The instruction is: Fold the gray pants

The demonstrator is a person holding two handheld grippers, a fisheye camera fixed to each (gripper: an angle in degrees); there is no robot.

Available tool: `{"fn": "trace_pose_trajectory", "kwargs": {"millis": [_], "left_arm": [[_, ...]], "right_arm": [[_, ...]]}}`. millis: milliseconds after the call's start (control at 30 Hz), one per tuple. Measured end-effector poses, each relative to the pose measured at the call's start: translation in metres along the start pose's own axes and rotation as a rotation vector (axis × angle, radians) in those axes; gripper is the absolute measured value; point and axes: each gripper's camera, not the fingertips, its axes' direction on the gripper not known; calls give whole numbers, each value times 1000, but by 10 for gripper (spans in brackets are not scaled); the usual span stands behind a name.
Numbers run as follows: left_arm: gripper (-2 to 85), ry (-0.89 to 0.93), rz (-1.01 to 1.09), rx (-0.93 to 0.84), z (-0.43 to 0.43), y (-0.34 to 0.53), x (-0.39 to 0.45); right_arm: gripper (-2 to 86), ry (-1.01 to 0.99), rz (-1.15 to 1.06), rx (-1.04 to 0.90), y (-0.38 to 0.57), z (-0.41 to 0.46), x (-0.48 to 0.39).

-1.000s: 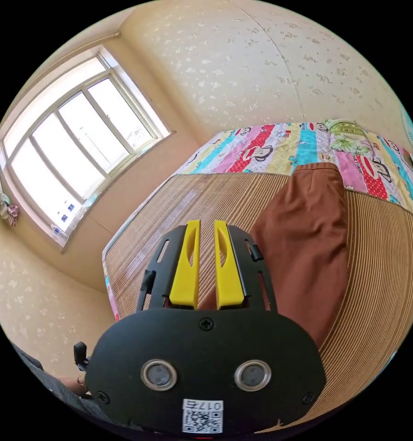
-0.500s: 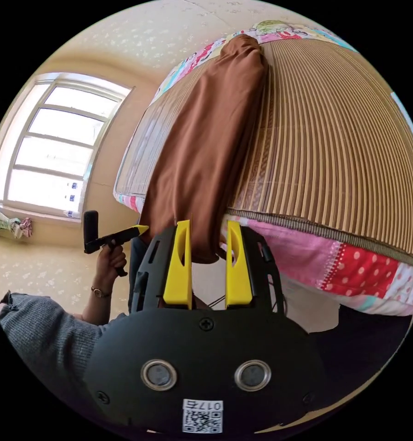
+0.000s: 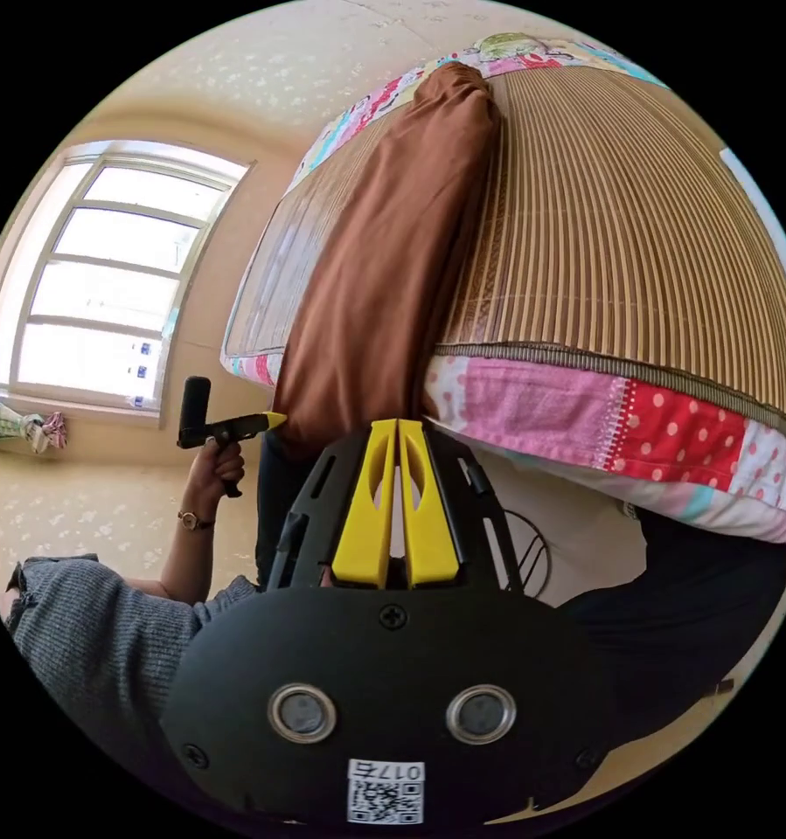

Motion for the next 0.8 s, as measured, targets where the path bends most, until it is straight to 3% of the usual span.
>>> {"fn": "trace_pose_trajectory", "kwargs": {"millis": [100,200,333,533,667,800], "left_arm": [[33,-181,-16,-26,15,-4,18],[59,-285,-11,69,13,-8,42],[87,-182,-16,220,5,-33,48],[67,-118,-105,108,50,-74,40],[39,-75,98,29,74,-47,99],[41,-9,212,-96,106,-18,142]], "right_arm": [[15,-32,-13,-35,-7,1,3],[38,-16,-14,9,-21,-10,2],[102,-77,-45,19,-55,-12,-1],[53,5,-55,-149,-88,14,-15],[40,32,-72,-80,-57,-36,-14],[39,28,-71,-202,-27,-67,15]]}}
